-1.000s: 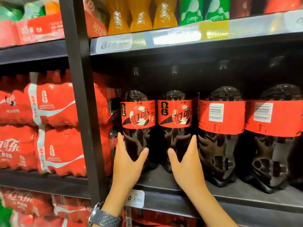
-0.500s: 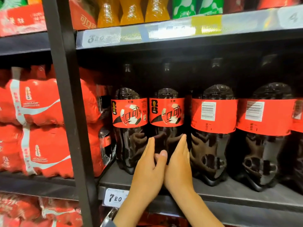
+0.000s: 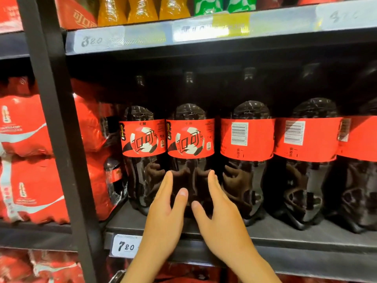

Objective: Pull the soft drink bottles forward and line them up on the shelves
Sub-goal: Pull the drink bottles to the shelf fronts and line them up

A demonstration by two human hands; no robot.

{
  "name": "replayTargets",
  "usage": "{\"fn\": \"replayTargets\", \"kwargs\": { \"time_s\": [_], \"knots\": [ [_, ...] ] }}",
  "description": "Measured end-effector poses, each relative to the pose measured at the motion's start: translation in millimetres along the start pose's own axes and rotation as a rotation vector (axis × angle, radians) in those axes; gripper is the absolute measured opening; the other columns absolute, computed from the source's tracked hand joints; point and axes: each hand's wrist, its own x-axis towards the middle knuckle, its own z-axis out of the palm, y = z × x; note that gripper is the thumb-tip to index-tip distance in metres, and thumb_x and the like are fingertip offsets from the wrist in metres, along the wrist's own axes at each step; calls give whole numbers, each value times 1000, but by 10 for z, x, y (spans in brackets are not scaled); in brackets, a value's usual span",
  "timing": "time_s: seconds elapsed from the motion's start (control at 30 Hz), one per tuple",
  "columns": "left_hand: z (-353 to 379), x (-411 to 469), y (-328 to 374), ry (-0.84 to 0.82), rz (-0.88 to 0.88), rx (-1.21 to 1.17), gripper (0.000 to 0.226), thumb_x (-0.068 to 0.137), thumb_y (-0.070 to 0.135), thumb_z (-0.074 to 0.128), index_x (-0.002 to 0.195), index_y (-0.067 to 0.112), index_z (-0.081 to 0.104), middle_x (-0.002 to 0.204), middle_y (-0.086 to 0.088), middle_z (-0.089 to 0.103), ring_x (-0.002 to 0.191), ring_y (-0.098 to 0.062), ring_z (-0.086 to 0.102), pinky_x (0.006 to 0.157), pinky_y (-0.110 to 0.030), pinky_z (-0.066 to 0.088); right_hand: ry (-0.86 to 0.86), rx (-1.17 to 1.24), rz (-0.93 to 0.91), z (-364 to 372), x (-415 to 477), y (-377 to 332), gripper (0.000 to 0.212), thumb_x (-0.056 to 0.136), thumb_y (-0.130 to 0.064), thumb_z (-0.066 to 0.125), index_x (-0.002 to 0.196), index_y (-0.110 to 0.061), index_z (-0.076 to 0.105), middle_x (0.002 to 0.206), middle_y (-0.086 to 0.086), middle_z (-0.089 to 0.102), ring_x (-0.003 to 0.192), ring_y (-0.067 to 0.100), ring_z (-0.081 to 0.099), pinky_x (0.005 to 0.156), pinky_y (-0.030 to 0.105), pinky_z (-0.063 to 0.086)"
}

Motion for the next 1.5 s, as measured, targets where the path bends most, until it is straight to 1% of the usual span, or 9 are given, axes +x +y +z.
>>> {"fn": "replayTargets", "kwargs": {
  "time_s": [0.13, 0.23, 0.43, 0.63, 0.77, 0.93, 1.13, 1.3, 1.5],
  "knots": [
    [101, -173, 153, 219, 215, 36, 40, 94, 37, 50, 132, 48, 42, 145, 27, 36, 134, 2, 34, 106, -26, 33, 45, 158, 43, -446, -252, 11, 37, 84, -41, 59, 120, -51, 55, 114, -31, 61, 101, -21, 53, 72, -6, 37],
    [303, -318, 289, 127, 335, 25, 36, 87, 41, 51, 123, 45, 51, 132, 22, 49, 123, -3, 49, 95, -15, 40, 232, 155, 52, -743, -404, 116, 24, 83, -32, 60, 101, -47, 65, 100, -28, 67, 90, -15, 61, 76, 4, 44],
    [833, -401, 227, -96, 152, 6, 58, 86, 51, 51, 133, 65, 20, 145, 41, 17, 135, 12, 23, 114, -28, 29, 306, 62, 153, -865, -389, 348, 52, 89, -37, 55, 136, -49, 36, 129, -35, 43, 119, -14, 41, 96, 17, 32],
    [994, -435, 83, 56, 428, 173, 59, 89, 39, 50, 145, 28, 35, 154, 19, 23, 142, -7, 22, 107, -7, 21, 191, -27, 87, -681, -363, 368, 67, 95, -30, 46, 144, -49, 4, 147, -42, 2, 130, -26, 0, 96, -9, 5],
    [983, -398, 88, 63, 451, 110, 56, 88, 29, 44, 143, 19, 40, 153, 14, 28, 141, -13, 25, 108, -9, 17, 198, 17, 70, -631, -381, 285, 52, 97, -36, 37, 132, -57, 5, 145, -42, 5, 131, -25, 1, 103, -2, 8],
    [887, -416, 142, 59, 340, 14, 53, 88, 45, 38, 140, 36, 37, 150, 26, 25, 139, -8, 24, 109, -20, 29, 257, 142, 62, -644, -496, 237, 50, 81, -61, 33, 131, -55, 35, 134, -44, 31, 127, -21, 25, 95, -4, 22],
    [804, -411, 142, -39, 379, 114, 46, 96, 43, 43, 140, 30, 42, 148, 29, 29, 139, -1, 26, 110, -28, 29, 169, 241, 125, -621, -366, 273, 51, 86, -58, 28, 137, -53, 20, 147, -38, 11, 133, -21, 7, 109, 9, 14],
    [736, -385, 140, 14, 292, 94, 42, 95, 31, 51, 136, 34, 46, 143, 32, 35, 134, 2, 34, 110, -38, 36, 233, 148, 54, -468, -508, 302, 51, 82, -63, 31, 132, -53, 32, 145, -39, 19, 133, -20, 14, 101, -1, 16],
    [843, -472, 188, -49, 422, 203, 53, 94, 27, 54, 144, 28, 37, 149, 29, 26, 140, 1, 24, 112, -21, 28, 155, 265, 196, -627, -248, 351, 72, 82, -69, 20, 148, -43, 9, 151, -35, 4, 136, -19, 4, 113, 17, 11]
  ]
}}
